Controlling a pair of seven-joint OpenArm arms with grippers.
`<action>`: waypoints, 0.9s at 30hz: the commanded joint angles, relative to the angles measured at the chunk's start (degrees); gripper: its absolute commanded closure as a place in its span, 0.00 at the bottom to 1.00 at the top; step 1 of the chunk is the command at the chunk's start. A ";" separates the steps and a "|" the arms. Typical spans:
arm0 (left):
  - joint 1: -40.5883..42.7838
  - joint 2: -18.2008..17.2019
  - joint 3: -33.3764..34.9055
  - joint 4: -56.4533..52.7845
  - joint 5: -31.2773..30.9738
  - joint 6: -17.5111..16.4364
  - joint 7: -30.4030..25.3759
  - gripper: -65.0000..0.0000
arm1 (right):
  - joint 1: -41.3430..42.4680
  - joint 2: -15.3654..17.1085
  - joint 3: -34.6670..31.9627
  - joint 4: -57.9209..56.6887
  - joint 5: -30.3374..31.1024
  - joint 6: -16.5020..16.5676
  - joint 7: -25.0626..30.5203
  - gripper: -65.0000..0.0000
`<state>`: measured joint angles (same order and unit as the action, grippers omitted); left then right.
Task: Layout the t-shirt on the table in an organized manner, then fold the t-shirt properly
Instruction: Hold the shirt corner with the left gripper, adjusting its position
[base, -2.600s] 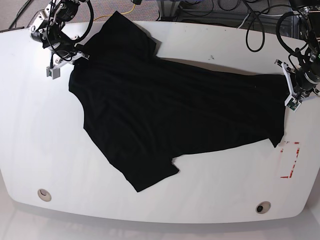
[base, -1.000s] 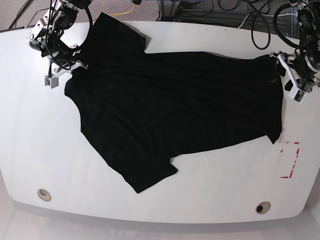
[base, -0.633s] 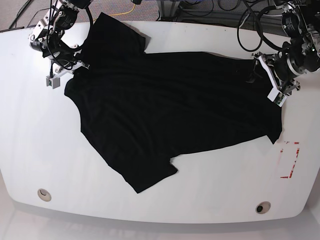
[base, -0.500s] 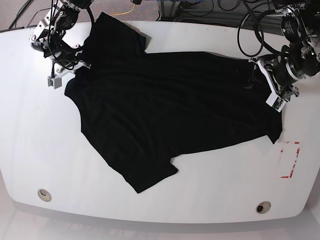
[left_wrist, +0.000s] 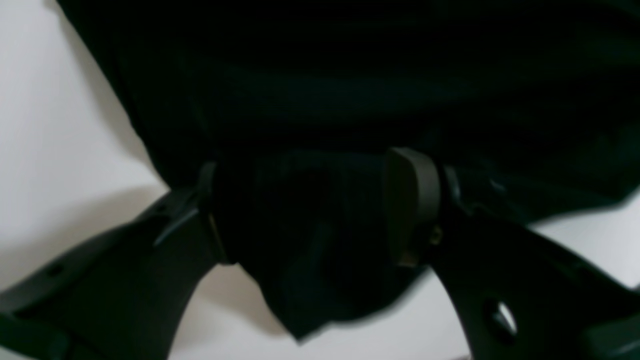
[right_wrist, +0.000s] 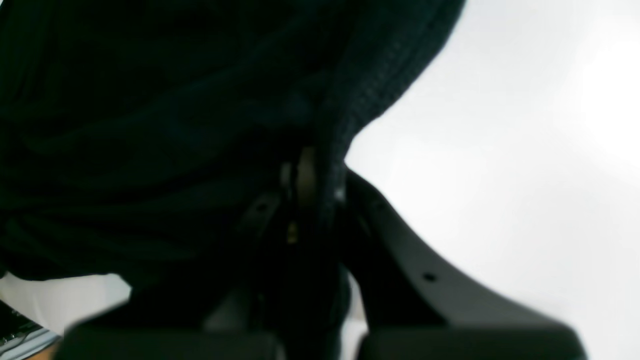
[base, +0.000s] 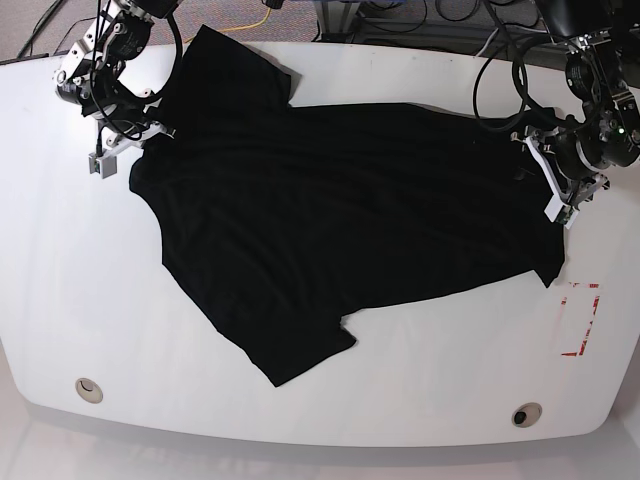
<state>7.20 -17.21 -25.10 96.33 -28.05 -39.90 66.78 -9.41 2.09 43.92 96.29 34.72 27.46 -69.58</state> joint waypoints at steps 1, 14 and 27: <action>-0.39 -2.79 -0.17 -1.26 -0.39 -0.10 -2.30 0.40 | 0.66 0.68 0.08 0.90 1.19 0.54 0.70 1.00; -0.83 -3.32 1.15 -3.89 -0.21 -0.10 -3.27 0.40 | 0.49 0.77 0.08 0.90 1.19 0.54 0.70 1.00; -0.92 -3.40 2.99 -6.53 -0.21 -0.10 -3.36 0.41 | 0.49 0.68 0.08 0.90 1.19 0.54 0.70 1.00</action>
<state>6.83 -19.44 -21.78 89.38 -27.68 -39.94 64.20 -9.32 2.22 43.88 96.29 34.72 27.62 -69.65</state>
